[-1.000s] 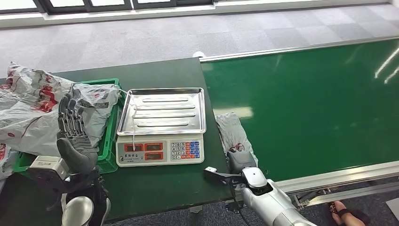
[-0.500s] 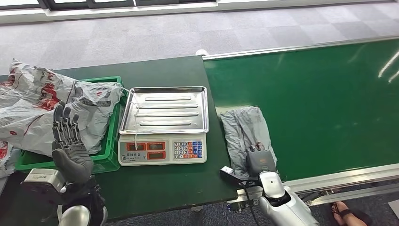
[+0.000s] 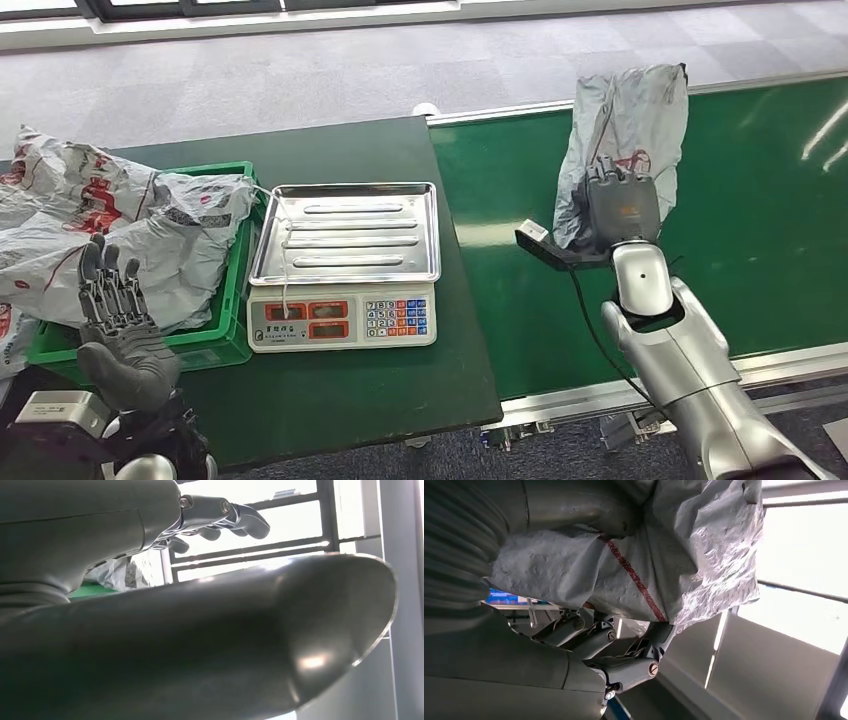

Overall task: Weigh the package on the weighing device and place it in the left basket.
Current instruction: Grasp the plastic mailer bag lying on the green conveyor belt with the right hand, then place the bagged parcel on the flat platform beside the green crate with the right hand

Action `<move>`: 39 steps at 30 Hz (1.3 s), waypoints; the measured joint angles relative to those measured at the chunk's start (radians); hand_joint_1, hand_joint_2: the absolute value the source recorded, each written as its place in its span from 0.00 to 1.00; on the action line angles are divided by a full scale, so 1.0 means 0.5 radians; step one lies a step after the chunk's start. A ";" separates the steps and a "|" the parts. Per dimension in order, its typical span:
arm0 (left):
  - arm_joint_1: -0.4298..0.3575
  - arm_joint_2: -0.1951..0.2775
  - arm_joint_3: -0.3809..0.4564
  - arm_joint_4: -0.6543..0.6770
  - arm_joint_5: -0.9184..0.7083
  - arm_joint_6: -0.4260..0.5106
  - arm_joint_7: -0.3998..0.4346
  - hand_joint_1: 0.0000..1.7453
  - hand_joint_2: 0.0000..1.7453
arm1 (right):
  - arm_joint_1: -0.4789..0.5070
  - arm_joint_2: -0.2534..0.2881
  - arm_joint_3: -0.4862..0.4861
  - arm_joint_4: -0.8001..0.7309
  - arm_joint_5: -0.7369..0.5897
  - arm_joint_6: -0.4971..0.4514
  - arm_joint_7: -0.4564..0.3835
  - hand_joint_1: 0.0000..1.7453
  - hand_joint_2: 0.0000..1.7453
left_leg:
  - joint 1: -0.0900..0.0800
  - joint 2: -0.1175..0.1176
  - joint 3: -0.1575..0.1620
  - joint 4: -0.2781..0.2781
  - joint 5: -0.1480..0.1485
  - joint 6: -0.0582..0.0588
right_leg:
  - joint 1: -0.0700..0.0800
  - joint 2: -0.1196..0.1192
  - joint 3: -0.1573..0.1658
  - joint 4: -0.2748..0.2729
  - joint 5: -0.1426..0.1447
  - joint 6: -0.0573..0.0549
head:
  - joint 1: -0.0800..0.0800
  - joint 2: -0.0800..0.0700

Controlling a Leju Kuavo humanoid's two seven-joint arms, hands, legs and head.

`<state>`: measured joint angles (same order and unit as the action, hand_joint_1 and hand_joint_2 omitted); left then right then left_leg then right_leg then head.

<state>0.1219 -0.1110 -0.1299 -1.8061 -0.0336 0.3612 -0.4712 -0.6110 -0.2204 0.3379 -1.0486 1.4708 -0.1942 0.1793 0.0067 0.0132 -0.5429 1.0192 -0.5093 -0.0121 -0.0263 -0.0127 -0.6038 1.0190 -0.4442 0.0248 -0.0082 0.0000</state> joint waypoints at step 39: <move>-0.132 0.013 -0.015 0.031 0.130 -0.033 0.006 0.00 0.00 | -0.579 0.992 0.742 0.837 -0.929 -0.012 -0.857 1.00 1.00 | 0.008 -0.002 -0.001 0.000 0.010 -0.010 | 0.011 -0.001 -0.013 0.002 0.008 -0.012 | 0.000 0.000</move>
<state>0.0557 -0.1045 -0.1375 -1.7907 0.0312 0.3446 -0.4680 -0.9004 0.2755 0.7090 -0.6299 1.0063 -0.2004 -0.2491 0.0105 0.0121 -0.5435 1.0190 -0.5042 -0.0171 -0.0210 -0.0133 -0.6101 1.0200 -0.4403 0.0189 -0.0084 0.0000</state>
